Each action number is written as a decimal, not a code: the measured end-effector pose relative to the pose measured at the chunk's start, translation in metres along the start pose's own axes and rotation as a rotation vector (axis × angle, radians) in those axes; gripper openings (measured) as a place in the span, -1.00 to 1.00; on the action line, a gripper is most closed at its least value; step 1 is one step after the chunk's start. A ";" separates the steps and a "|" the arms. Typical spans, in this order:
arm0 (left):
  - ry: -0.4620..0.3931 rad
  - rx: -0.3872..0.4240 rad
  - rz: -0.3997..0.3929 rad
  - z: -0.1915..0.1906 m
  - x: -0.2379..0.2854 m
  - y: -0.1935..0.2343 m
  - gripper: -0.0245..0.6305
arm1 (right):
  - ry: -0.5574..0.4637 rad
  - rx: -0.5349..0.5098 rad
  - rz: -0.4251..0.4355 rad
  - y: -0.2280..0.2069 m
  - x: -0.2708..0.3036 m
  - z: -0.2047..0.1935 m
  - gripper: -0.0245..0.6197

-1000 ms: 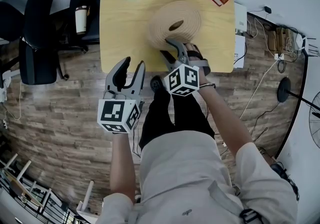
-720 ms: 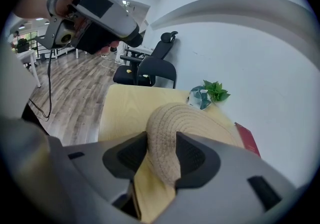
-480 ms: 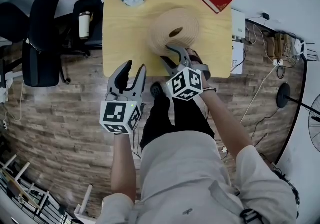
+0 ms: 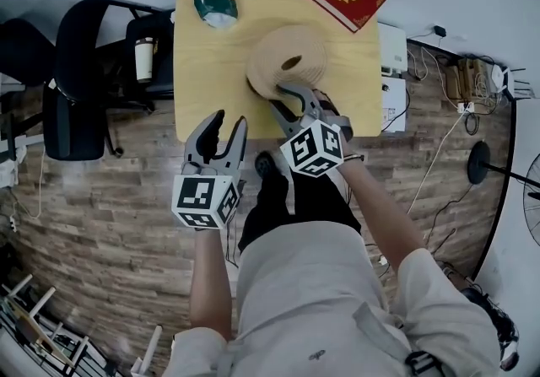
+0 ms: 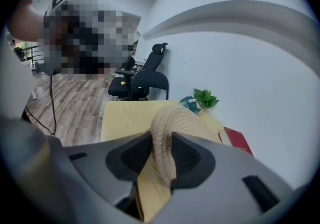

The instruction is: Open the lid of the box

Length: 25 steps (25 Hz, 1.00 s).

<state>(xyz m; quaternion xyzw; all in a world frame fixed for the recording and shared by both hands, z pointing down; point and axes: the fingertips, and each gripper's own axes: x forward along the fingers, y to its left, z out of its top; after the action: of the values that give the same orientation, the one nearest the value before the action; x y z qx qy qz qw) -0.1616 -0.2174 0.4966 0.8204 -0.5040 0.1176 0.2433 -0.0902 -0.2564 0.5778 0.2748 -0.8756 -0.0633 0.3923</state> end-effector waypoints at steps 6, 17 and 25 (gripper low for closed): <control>0.001 0.024 -0.020 0.008 0.002 -0.008 -0.47 | -0.012 0.012 -0.040 -0.012 -0.014 0.007 -0.57; -0.020 0.058 -0.044 0.025 0.003 -0.023 -0.47 | -0.052 0.064 -0.120 -0.043 -0.038 0.018 -0.64; -0.038 0.076 -0.063 0.039 0.002 -0.035 -0.47 | -0.114 0.173 -0.172 -0.071 -0.061 0.031 -0.66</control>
<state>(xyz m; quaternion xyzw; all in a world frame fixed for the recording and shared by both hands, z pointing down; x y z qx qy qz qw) -0.1315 -0.2256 0.4546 0.8465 -0.4776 0.1133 0.2061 -0.0491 -0.2870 0.4933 0.3774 -0.8718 -0.0364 0.3101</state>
